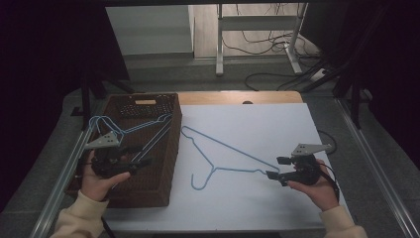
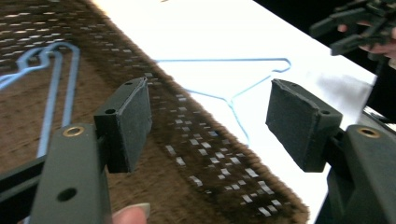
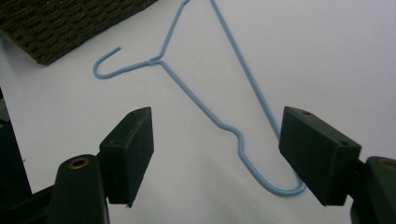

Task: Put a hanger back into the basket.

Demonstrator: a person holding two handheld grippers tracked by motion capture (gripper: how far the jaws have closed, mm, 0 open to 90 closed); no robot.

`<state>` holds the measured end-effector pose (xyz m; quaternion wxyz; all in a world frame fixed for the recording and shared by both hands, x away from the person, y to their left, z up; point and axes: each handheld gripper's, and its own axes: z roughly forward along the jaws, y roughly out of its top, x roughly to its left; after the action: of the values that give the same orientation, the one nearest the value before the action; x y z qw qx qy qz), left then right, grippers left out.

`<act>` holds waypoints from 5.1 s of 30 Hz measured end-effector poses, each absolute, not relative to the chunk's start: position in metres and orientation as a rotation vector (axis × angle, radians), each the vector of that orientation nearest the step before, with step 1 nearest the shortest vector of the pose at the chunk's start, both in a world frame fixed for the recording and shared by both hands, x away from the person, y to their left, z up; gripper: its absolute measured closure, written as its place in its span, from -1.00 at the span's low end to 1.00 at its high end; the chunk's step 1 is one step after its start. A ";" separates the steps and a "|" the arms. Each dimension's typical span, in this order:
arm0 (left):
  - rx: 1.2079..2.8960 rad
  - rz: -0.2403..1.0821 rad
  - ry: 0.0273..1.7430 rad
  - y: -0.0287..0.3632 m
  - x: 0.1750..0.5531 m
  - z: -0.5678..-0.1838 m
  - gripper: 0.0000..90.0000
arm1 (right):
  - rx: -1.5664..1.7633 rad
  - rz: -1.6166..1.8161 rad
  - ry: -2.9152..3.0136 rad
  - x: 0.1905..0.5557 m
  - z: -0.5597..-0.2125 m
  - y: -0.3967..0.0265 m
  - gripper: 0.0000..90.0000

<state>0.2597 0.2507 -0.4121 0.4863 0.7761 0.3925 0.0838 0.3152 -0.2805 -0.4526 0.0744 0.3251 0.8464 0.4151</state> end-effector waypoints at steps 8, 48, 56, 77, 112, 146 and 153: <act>1.926 0.180 0.907 0.224 0.251 -0.424 -0.36 | 0.926 1.239 2.558 0.311 -0.450 -0.271 -0.41; 1.967 0.167 0.877 0.206 0.253 -0.435 -0.36 | 0.992 1.022 2.628 0.326 -0.465 -0.215 0.40; 1.958 0.169 0.889 0.210 0.251 -0.435 -0.35 | 1.062 0.794 2.666 0.351 -0.479 -0.197 1.00; 1.970 0.170 0.882 0.209 0.252 -0.436 -0.35 | 1.389 0.552 2.527 0.350 -0.494 -0.266 1.00; 1.966 0.173 0.877 0.210 0.250 -0.434 -0.35 | 1.215 0.792 2.658 0.326 -0.476 -0.223 1.00; 1.978 0.170 0.872 0.205 0.249 -0.436 -0.35 | 0.893 0.737 3.027 0.286 -0.507 -0.148 1.00; 1.984 0.165 0.871 0.203 0.250 -0.436 -0.35 | 0.875 0.714 3.057 0.278 -0.506 -0.163 1.00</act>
<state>0.2497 0.2032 -0.4364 0.4655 0.8080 0.3548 0.0673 0.2781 -0.1630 -0.5060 -0.0589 0.2680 0.9364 0.2187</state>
